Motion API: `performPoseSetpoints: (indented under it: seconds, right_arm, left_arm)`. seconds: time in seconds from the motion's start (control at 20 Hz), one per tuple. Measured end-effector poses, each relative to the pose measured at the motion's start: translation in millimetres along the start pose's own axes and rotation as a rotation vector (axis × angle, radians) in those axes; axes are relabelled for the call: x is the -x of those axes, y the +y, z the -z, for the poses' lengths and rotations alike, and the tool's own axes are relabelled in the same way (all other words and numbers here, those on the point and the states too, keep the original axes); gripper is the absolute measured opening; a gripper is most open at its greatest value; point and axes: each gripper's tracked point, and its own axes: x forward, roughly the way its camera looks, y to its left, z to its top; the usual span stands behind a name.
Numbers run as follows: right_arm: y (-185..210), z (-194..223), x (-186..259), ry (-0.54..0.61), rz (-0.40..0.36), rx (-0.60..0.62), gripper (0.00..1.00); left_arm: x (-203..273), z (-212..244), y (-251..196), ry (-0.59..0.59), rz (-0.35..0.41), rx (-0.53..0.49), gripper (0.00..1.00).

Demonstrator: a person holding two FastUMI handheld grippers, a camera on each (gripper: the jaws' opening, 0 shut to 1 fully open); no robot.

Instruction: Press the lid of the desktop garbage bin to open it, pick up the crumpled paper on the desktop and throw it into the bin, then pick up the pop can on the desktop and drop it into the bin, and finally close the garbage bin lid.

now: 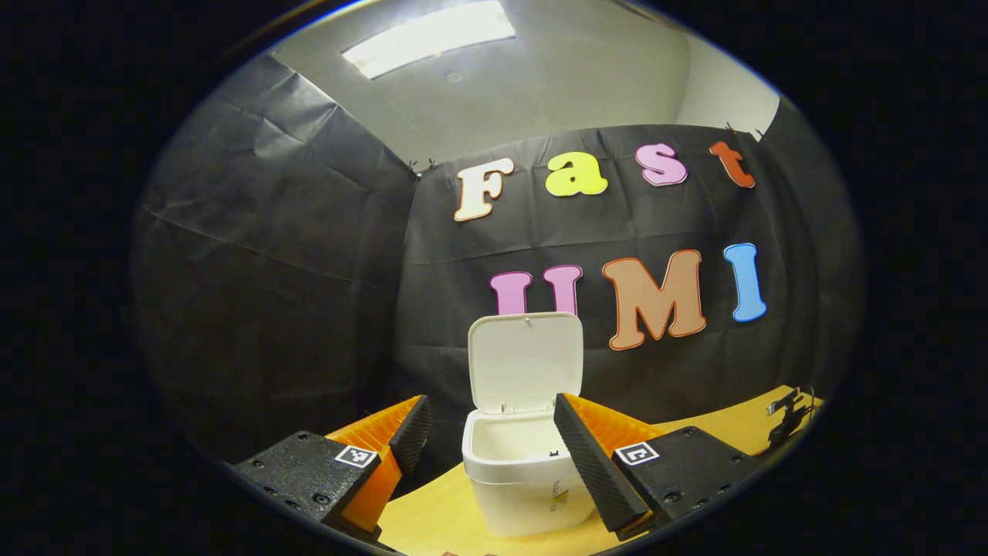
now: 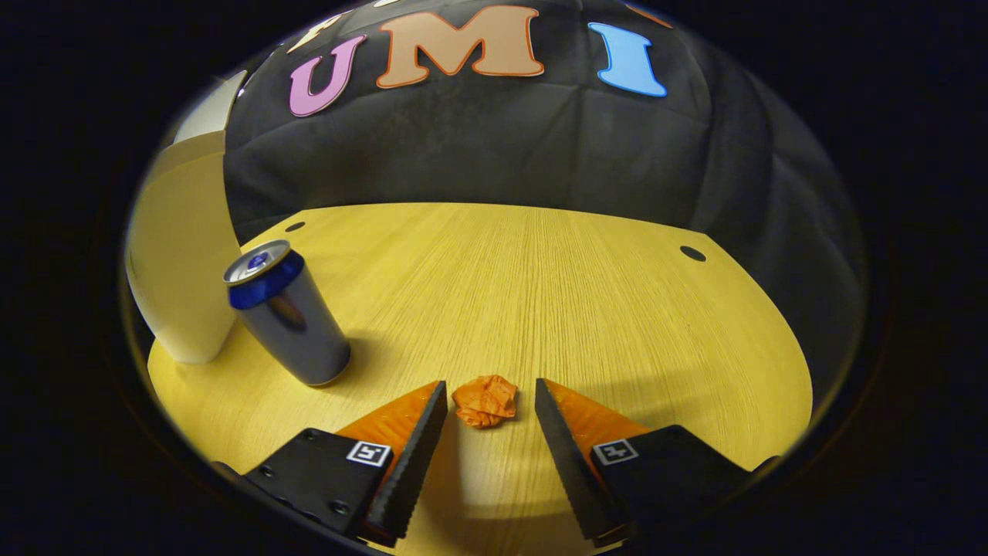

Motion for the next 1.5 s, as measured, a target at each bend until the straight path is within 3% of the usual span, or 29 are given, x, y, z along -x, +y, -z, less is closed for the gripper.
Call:
performPoseSetpoints:
  seconds: [0.05,0.1,0.2,0.35,0.6,0.9,1.2,1.35,1.5]
  right_arm:
    - [-0.1,3.3,0.7,0.017,-0.007,0.0,0.72]
    - [0.0,2.3,-1.3,0.013,-0.006,-0.005,0.68]
    - [-2.5,0.5,-2.0,0.004,0.015,0.0,0.52]
    - [-0.4,-0.8,2.1,-0.001,0.011,-0.003,0.4]
    - [5.2,-27.1,39.0,-0.066,-0.024,-0.004,0.39]
    - [60.5,-92.6,132.6,-0.216,-0.153,0.076,0.39]
    - [180.4,-159.4,224.6,-0.351,-0.397,0.181,0.39]
    - [247.8,-187.3,248.9,-0.407,-0.515,0.23,0.41]
    - [300.5,-201.6,253.5,-0.447,-0.567,0.302,0.39]
  left_arm:
    - [0.0,0.3,1.4,0.002,-0.002,0.005,0.95]
    - [-0.3,1.6,2.3,0.003,-0.002,0.009,0.95]
    - [-2.1,3.2,4.9,0.008,-0.007,0.011,0.95]
    - [-1.8,4.3,7.3,0.011,-0.008,0.013,0.95]
    - [0.3,2.4,5.3,-0.001,0.006,0.027,0.95]
    - [0.3,10.7,7.0,0.004,0.028,0.064,0.95]
    - [4.5,16.5,22.9,0.015,0.014,0.1,0.98]
    - [10.4,21.4,31.1,0.028,0.007,0.134,0.95]
    - [19.5,36.8,42.6,0.067,-0.01,0.133,0.94]
